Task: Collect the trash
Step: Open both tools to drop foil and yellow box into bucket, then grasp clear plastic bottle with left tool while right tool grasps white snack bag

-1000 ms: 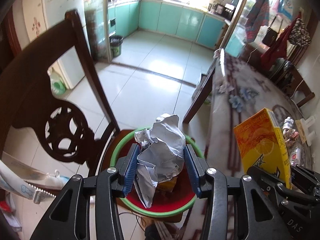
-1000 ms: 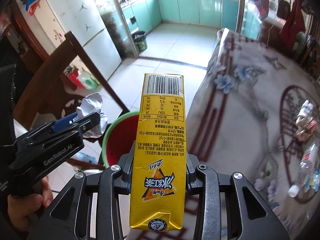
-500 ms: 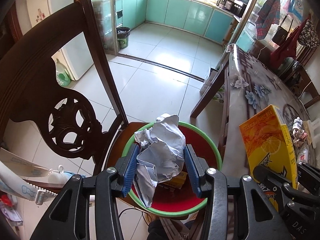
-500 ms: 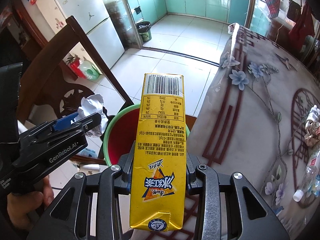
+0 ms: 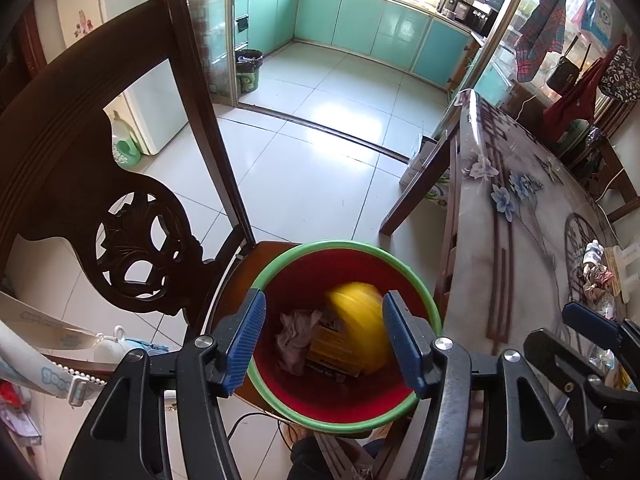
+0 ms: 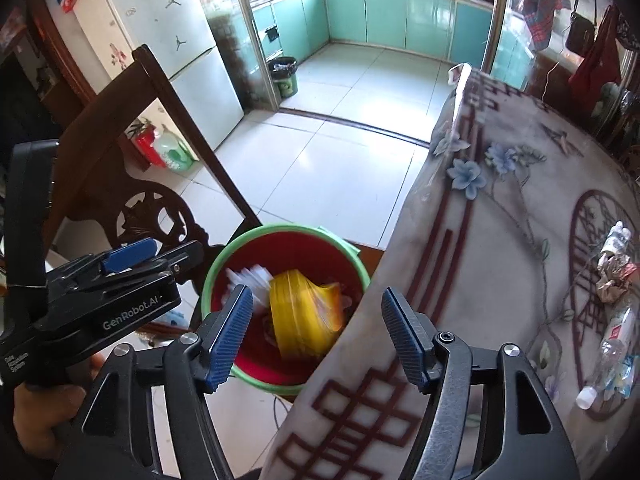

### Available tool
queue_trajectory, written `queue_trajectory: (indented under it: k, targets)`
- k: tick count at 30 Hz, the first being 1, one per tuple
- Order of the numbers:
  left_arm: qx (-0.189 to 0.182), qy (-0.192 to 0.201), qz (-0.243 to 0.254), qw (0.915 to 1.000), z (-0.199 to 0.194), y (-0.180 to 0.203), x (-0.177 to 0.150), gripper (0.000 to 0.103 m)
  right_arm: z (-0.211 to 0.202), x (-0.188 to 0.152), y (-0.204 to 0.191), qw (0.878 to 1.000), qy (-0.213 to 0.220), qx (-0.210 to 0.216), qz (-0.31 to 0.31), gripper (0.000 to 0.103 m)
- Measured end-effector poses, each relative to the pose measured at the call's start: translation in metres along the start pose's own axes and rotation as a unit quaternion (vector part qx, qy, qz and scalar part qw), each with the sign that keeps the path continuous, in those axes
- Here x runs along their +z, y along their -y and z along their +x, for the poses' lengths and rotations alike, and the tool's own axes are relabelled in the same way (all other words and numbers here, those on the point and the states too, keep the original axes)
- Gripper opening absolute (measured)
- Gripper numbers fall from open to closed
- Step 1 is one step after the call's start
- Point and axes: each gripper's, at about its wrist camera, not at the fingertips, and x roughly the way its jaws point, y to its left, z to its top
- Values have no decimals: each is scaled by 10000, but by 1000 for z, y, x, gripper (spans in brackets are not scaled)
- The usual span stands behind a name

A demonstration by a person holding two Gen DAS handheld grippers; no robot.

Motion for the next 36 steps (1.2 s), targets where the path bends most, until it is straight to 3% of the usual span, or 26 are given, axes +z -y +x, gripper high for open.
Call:
queue_trajectory:
  k: [12,20,24,26,29,32,36]
  targets:
    - [-203,157,368,9990,-18,55,-6,60,-40,-18,43,9989,324,-248,241,73]
    - [-558,190,862,9945,-33,137,-20,60,-70,-59,142,9904,312,-784,1094,73]
    - [-763,220,1127,9905,-44,186,-30,60,-95,-89,221,9735,376,-1412,1758,75]
    - [-864,229,1272,9878,-49,212,-36,60,-109,-108,266,9589,403,-1807,2148,83]
    - [-1015,200,1517,9830,-55,254,-48,60,-113,-138,328,9379,151,-2345,2553,84]
    - [-1155,129,1708,9784,-57,294,-60,60,-105,-164,379,9244,-76,-2318,3027,84]
    - [-1417,-13,1992,9697,-56,348,-79,60,-91,-181,416,9201,-151,-1999,3366,84]
